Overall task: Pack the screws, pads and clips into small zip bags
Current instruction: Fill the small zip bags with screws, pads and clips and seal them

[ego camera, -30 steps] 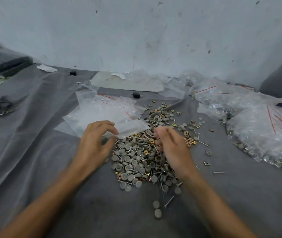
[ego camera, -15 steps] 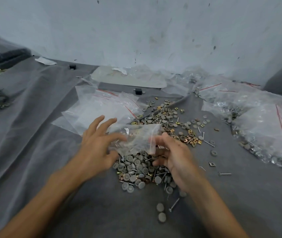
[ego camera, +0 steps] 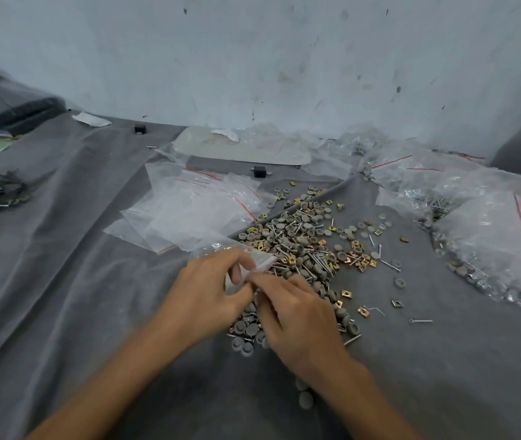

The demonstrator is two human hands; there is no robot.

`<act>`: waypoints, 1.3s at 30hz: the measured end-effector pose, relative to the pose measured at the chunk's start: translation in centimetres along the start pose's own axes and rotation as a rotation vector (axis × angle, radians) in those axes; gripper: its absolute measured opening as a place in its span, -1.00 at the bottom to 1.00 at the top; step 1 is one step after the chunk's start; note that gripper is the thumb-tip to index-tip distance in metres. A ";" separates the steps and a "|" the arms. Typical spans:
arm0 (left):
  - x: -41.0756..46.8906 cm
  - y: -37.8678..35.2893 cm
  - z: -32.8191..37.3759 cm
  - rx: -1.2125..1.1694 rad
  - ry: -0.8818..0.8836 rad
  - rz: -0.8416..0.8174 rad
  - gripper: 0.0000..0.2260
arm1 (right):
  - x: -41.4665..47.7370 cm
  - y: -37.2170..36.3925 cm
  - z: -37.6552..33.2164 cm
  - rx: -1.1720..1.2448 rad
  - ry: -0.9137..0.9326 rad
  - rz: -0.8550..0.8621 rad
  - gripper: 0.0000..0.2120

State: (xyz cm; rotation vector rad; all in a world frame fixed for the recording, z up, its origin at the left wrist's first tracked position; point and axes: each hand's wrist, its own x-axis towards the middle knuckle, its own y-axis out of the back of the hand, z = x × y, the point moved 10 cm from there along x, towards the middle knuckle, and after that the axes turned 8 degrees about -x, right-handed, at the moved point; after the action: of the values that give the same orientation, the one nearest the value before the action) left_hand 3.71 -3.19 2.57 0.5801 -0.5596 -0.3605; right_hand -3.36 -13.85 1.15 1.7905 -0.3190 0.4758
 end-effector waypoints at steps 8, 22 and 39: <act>-0.6 2.2 0.8 0.264 -0.062 0.220 -0.94 | -0.4 0.0 0.3 -0.105 0.013 0.098 -0.64; -0.1 4.5 0.8 0.256 -0.041 0.268 -0.84 | 1.0 2.1 4.9 0.368 -0.102 0.033 -0.73; -0.1 2.9 0.1 0.129 -0.056 0.200 -0.77 | 4.7 -0.8 14.7 -0.055 -0.481 -0.337 -0.85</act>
State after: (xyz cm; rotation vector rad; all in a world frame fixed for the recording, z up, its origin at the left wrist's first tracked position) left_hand 4.01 -0.88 4.38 0.6337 -0.6925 -0.1523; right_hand 3.41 -27.61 -0.52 1.8446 -0.3468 -0.2057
